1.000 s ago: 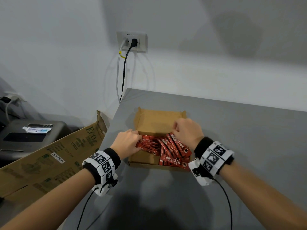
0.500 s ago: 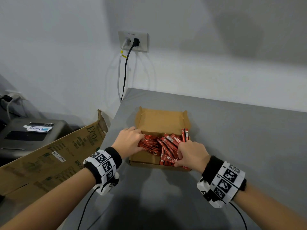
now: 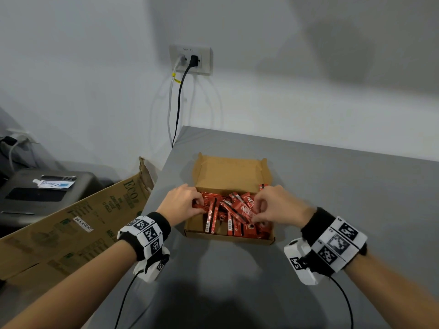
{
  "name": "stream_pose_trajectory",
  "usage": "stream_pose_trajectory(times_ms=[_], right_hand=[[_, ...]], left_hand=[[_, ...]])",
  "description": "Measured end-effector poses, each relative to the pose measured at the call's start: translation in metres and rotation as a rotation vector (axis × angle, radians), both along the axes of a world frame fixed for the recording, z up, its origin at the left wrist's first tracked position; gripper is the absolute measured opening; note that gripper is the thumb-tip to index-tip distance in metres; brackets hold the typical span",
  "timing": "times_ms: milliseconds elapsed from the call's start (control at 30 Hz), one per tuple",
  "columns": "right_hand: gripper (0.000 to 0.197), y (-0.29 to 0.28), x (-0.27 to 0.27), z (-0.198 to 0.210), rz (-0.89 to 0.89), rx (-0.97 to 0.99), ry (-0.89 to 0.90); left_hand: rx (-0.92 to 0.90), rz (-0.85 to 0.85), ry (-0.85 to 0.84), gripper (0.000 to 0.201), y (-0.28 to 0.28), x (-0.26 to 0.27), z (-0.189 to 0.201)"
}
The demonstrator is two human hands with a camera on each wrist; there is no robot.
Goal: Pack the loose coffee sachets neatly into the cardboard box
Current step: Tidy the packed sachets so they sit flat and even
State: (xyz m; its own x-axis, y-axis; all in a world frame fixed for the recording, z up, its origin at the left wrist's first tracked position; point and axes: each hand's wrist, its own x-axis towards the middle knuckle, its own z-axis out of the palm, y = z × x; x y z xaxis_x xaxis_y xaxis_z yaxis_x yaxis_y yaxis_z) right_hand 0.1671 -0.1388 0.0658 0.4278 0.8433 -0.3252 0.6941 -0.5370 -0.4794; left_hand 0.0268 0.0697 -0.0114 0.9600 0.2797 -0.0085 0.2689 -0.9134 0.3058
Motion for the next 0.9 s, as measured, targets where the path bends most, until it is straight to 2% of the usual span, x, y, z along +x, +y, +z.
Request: stream_pose_trajectory(times_ms=[133, 233, 300, 433, 533, 600, 700, 800, 900], right_hand=[[0.005, 0.019, -0.018, -0.004, -0.065, 0.238, 0.076], [0.019, 0.035, -0.029, -0.014, -0.164, 0.394, 0.054], [0.027, 0.046, -0.034, -0.019, -0.172, 0.376, 0.038], [0.013, 0.064, -0.045, -0.035, -0.153, 0.223, 0.057], [0.022, 0.075, -0.055, -0.042, -0.060, 0.050, -0.138], [0.027, 0.081, -0.060, -0.045, -0.035, 0.011, -0.268], [0.023, 0.087, -0.061, -0.047, -0.049, -0.024, -0.285], [0.018, 0.087, -0.055, -0.043, -0.098, 0.060, -0.220], [0.012, 0.078, -0.046, -0.037, -0.067, 0.271, -0.127]], left_hand=[[-0.012, 0.002, -0.004, 0.018, -0.001, 0.001, 0.002], [-0.019, 0.006, -0.007, 0.016, -0.001, 0.000, 0.001], [-0.028, 0.008, -0.022, 0.015, -0.001, 0.000, 0.000], [-0.012, 0.011, -0.018, 0.014, -0.002, 0.000, 0.000], [-0.027, 0.026, -0.019, 0.014, -0.001, -0.001, -0.001], [-0.023, 0.035, -0.003, 0.015, -0.001, 0.000, -0.002], [-0.005, 0.029, 0.010, 0.015, -0.001, 0.000, -0.001], [-0.007, 0.023, 0.003, 0.016, -0.001, 0.000, -0.002], [-0.032, 0.022, -0.010, 0.019, 0.000, 0.000, -0.004]])
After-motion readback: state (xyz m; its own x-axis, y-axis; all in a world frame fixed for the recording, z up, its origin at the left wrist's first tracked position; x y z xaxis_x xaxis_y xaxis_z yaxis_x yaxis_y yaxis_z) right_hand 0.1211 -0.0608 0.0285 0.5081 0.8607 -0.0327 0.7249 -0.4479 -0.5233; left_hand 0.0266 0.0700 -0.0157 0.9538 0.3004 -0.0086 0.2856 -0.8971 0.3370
